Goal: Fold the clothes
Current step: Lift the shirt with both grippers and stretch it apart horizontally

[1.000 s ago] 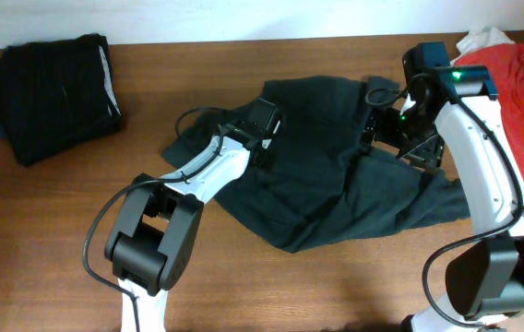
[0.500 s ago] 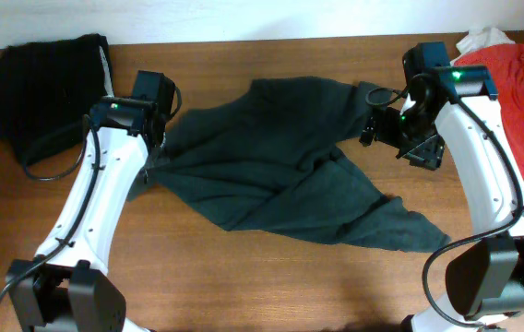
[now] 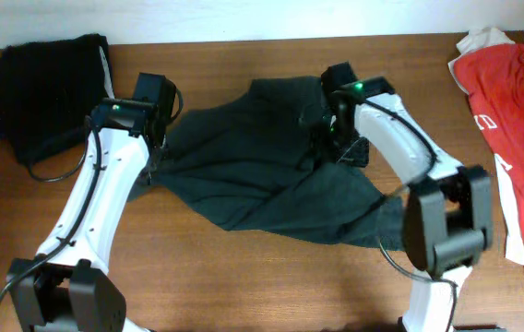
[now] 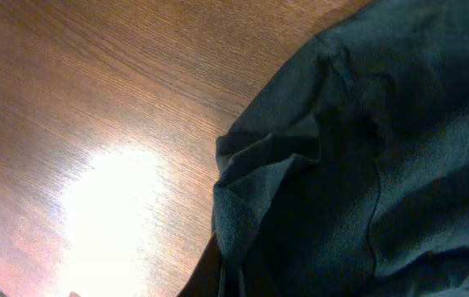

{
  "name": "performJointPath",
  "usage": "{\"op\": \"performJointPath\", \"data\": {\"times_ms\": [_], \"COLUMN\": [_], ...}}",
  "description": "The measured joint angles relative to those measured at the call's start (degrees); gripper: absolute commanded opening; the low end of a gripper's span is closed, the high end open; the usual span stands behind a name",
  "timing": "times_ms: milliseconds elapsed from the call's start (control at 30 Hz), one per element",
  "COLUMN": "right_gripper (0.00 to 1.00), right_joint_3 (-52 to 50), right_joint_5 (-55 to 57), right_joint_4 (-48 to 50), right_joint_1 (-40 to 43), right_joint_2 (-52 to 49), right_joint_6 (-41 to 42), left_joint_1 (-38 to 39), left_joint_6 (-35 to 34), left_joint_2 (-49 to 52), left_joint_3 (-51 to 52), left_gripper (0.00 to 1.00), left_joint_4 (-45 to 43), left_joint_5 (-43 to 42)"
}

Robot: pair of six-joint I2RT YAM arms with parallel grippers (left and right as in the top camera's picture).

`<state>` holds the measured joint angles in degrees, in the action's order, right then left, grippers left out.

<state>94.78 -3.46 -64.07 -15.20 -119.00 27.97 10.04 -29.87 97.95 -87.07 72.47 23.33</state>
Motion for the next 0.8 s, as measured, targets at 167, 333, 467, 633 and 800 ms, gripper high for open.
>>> {"op": "performJointPath", "data": {"times_ms": [167,333,467,633,800], "right_gripper": [0.44,0.04,0.04,0.04,0.04], "right_joint_3": [-0.2,-1.18,-0.98,10.43,16.24], "right_joint_5": [0.79,1.7,1.95,2.14,3.04], "right_joint_4": [4.59,4.74,0.98,-15.54,-22.05], "right_joint_1": [0.04,0.13,0.68,7.37,11.32], "right_joint_2": [-5.03,-5.05,-5.03,0.5,24.04], "right_joint_6": [0.81,1.29,1.4,1.14,-2.12], "left_joint_1": [0.0,0.0,0.0,0.0,0.0], "left_joint_6": [-0.02,-0.02,-0.02,-0.02,-0.15], "left_joint_2": [0.0,0.0,0.0,-7.3,-26.25], "left_joint_3": [3.15,3.15,3.15,3.15,0.09], "left_gripper": [0.01,0.02,0.01,0.01,0.01], "left_joint_4": [-3.13,-3.32,-3.34,-2.58,0.85], "left_joint_5": [0.0,0.0,0.0,-0.44,-0.46]}}
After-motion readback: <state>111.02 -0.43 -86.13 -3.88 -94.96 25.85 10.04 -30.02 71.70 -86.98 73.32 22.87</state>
